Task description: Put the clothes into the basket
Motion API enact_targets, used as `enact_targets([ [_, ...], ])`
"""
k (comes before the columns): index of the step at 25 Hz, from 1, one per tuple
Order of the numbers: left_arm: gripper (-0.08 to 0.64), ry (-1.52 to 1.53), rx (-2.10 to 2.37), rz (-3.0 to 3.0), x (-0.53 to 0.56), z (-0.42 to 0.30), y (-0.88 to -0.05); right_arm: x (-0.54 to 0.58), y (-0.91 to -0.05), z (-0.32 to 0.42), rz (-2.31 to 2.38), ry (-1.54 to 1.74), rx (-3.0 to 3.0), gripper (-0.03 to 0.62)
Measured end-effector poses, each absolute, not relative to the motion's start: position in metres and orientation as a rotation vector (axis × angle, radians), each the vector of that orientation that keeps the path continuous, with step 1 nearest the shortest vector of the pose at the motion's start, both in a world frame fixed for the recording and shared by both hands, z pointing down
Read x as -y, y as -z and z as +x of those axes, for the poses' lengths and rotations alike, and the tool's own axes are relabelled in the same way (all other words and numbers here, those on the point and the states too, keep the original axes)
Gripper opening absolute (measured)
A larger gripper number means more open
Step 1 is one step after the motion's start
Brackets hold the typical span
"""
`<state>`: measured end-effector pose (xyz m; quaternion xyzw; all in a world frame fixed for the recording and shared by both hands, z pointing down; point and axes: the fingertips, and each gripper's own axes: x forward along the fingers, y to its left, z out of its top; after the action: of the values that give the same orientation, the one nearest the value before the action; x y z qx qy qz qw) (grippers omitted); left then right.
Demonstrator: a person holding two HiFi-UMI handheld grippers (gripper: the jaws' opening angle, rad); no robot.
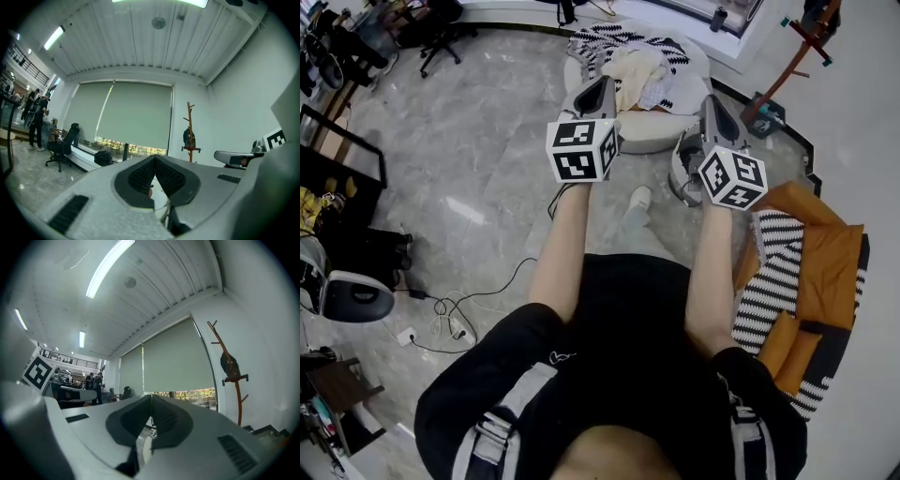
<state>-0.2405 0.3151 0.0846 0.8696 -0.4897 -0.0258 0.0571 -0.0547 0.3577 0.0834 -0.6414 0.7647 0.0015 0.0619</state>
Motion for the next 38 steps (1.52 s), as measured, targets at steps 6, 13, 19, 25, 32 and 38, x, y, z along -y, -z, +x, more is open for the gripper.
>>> enact_targets([
  [6,0.003,-0.004,1.524,2.590,-0.220,-0.203,-0.100,-0.240,-0.093,-0.013,-1.870,0.099,-2.309,0.012],
  [13,0.003,-0.152,1.617,2.558,-0.089,-0.174,-0.091,-0.081,-0.097,0.011,-1.725,0.250,-2.322,0.012],
  [19,0.003,-0.182,1.624,2.532,-0.005,-0.140,-0.102,0.004,-0.107,0.056,-1.741,0.294,-2.308,0.012],
  [25,0.003,-0.215,1.589,2.505,0.038,-0.113,-0.139,0.036,-0.152,0.087,-1.802,0.400,-2.304,0.012],
  [32,0.003,-0.296,1.549,2.391,0.059,-0.117,-0.208,0.037,-0.224,0.074,-1.830,0.575,-2.397,0.012],
  [38,0.003,-0.353,1.484,2.269,0.083,-0.120,-0.303,0.041,-0.310,0.042,-1.808,0.752,-2.573,0.012],
])
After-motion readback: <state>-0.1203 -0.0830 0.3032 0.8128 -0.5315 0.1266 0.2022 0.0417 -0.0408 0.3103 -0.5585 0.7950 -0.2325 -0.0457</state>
